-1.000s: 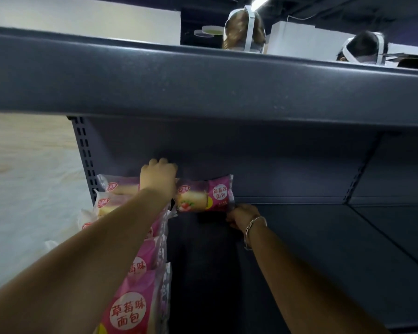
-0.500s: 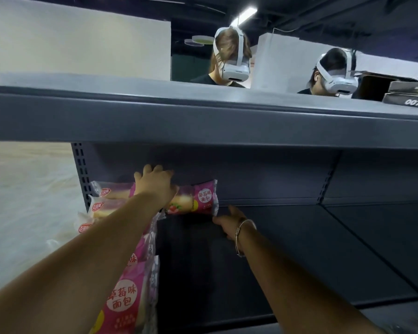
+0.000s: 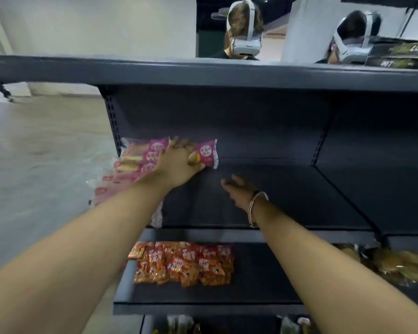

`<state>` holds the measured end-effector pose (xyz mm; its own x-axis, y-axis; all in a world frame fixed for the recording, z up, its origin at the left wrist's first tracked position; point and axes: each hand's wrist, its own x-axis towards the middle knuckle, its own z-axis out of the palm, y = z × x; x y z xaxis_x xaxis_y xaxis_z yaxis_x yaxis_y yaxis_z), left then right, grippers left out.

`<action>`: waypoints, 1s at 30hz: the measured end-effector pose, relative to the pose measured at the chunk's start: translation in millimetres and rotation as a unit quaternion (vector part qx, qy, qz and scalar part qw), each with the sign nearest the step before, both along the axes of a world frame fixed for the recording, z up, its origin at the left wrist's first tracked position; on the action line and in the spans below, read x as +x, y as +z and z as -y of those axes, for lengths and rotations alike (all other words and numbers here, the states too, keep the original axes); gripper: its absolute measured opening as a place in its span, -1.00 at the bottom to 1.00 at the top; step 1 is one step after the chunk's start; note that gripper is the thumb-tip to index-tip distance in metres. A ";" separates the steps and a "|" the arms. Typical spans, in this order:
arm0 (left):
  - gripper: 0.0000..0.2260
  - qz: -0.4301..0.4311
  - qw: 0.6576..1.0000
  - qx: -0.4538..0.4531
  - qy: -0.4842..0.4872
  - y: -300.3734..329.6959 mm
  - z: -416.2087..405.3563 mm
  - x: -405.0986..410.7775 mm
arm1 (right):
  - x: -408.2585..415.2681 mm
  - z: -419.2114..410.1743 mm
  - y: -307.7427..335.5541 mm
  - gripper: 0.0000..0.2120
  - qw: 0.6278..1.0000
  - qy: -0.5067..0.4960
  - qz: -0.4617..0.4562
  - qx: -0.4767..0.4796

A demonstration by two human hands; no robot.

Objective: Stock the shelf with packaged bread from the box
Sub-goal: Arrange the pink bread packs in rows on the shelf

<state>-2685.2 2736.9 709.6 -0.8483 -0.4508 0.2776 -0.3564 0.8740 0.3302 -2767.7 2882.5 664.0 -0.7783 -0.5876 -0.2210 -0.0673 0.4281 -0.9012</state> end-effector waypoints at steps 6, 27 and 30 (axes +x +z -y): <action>-0.57 -0.066 0.992 0.069 -0.080 -60.8 -91.4 52.3 | 46.1 -65.2 -27.2 -0.58 0.981 0.135 0.127 0.061; -0.67 0.206 0.756 0.548 0.294 -499.3 -142.9 230.1 | 174.6 -107.2 -437.3 -0.63 0.868 0.157 0.332 0.333; -0.80 0.209 0.769 0.526 0.298 -567.2 -140.9 236.8 | 183.3 -103.8 -510.1 -0.64 0.862 0.119 0.357 0.338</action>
<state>-2448.4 2877.7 142.3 -0.3195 -0.5826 -0.7474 -0.8577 -0.1576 0.4895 -2584.4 2986.3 153.9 -0.1757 -0.2606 -0.9493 0.2427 0.9231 -0.2983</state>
